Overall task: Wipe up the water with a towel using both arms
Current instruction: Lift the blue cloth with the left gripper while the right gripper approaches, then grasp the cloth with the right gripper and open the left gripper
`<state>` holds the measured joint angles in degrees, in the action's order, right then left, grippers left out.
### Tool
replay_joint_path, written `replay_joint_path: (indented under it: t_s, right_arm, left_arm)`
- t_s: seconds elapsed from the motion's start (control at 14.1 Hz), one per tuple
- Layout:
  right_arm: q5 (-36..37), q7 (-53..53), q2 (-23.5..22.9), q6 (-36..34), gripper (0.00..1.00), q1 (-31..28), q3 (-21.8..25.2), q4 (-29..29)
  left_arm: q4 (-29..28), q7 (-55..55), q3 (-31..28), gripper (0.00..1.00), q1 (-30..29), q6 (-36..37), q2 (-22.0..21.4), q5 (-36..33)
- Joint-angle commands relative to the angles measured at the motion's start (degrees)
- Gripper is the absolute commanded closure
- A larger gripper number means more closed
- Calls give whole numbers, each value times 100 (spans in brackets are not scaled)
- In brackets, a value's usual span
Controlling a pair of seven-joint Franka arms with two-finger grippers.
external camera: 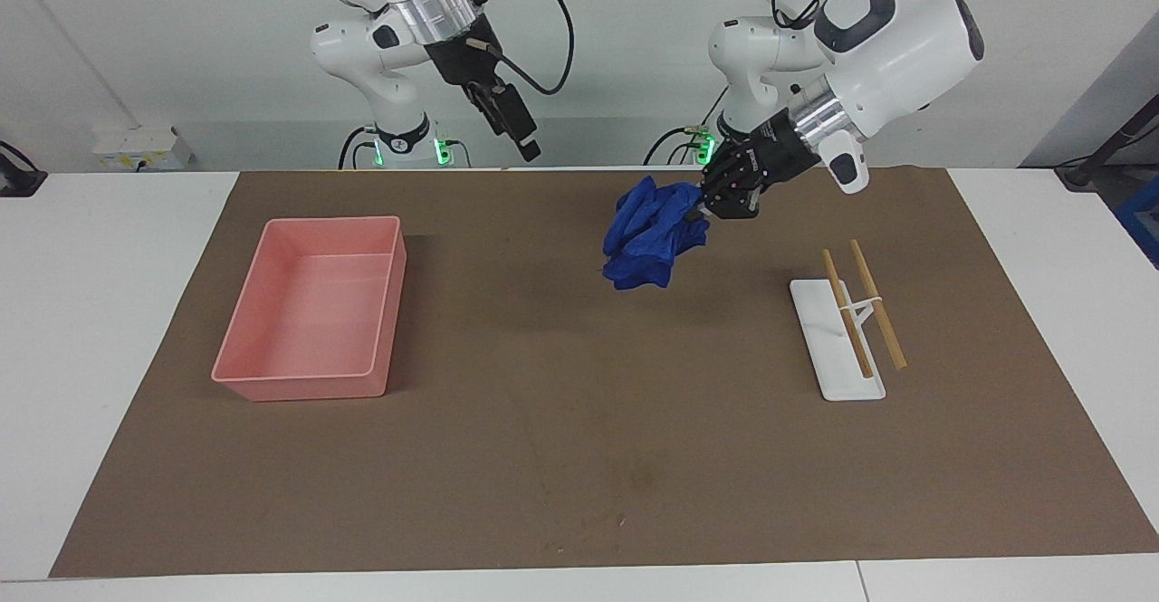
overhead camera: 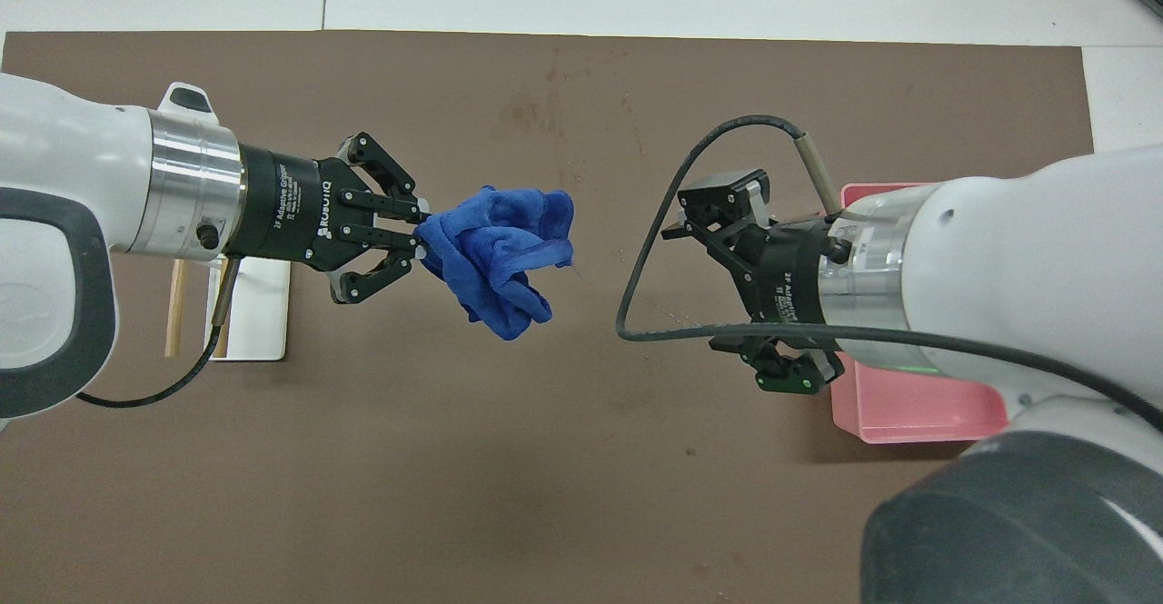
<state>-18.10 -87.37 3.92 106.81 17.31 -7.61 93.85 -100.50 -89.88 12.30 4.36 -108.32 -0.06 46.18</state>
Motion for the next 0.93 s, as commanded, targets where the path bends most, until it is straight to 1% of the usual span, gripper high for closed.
replay_joint_path:
  t_s: [0.0, 0.07, 0.14, 0.36, 0.57, 0.71, 0.85]
  right_arm:
    - [-150, -867, -101, 550, 1, 210, 22, 81]
    - [-141, -1000, -154, 665, 2, 289, 22, 72]
    - [-141, -1071, -189, 822, 8, 368, 22, 72]
    - [-141, -1335, -365, 1061, 6, 395, 22, 63]
    - [-133, -1573, -480, 1262, 5, 606, 22, 63]
    - [-133, -1660, -558, 1403, 5, 624, 22, 63]
    - [-133, -1687, -629, 1526, 5, 746, 22, 63]
  left_arm:
    - [-40, -520, -44, 100, 65, -128, -204, 522]
    - [-49, -608, -44, 100, 74, -128, -231, 567]
    - [-49, -670, -9, 100, 118, -154, -248, 584]
    - [-49, -758, 149, 100, 153, -251, -283, 742]
    - [-57, -811, 194, 100, 162, -234, -415, 839]
    - [-93, -811, 237, 100, 337, -243, -451, 840]
    - [-84, -811, 246, 100, 382, -251, -459, 840]
